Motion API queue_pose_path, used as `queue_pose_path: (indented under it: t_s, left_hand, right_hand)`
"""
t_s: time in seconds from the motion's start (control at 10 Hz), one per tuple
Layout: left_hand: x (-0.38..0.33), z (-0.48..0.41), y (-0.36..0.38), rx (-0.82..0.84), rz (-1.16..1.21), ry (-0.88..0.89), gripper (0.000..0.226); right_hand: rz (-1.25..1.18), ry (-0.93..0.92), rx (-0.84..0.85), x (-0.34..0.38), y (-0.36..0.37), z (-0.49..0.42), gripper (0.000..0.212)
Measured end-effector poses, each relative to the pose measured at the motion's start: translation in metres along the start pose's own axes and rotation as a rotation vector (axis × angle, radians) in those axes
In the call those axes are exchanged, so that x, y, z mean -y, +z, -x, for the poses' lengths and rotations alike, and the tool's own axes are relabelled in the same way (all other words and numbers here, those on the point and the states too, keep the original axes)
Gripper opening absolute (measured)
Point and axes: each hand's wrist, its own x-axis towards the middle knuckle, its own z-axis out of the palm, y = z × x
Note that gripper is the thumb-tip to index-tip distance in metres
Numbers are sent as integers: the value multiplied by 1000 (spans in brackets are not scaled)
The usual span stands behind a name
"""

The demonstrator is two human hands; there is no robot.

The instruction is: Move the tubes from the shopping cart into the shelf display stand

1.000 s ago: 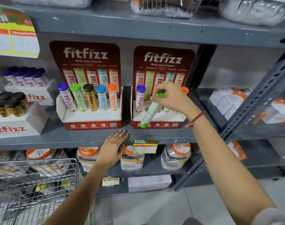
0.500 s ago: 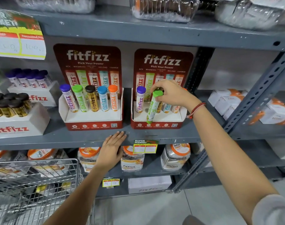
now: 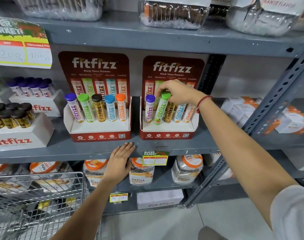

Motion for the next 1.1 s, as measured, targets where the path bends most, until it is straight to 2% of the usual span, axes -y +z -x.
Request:
queue_pose_path:
  t_s: [0.3,0.5,0.8,0.9,1.0,1.1]
  left_hand:
    - [1,0,1,22,0,-17,56]
    - [3,0,3,14,-4,-21,55]
    - [1,0,2,28,-7,-28,55]
    - [1,-3,2,37,-5,-34,55]
    - [-2,-3,-3,47,28,-67,52]
    - [-6,-16,-14,86,57,-110,44]
  right_hand:
    - [32,39,16,-9,-2,-14,50]
    - [-2,32,88,-9,11,-17,41]
    - [-36,31,45,-14,23,-15,51]
    - [-30,3,-13,-15,24,-10,48]
    - [4,13,-111,-5,23,2,36]
    - [6,9,-289,11,23,20,23]
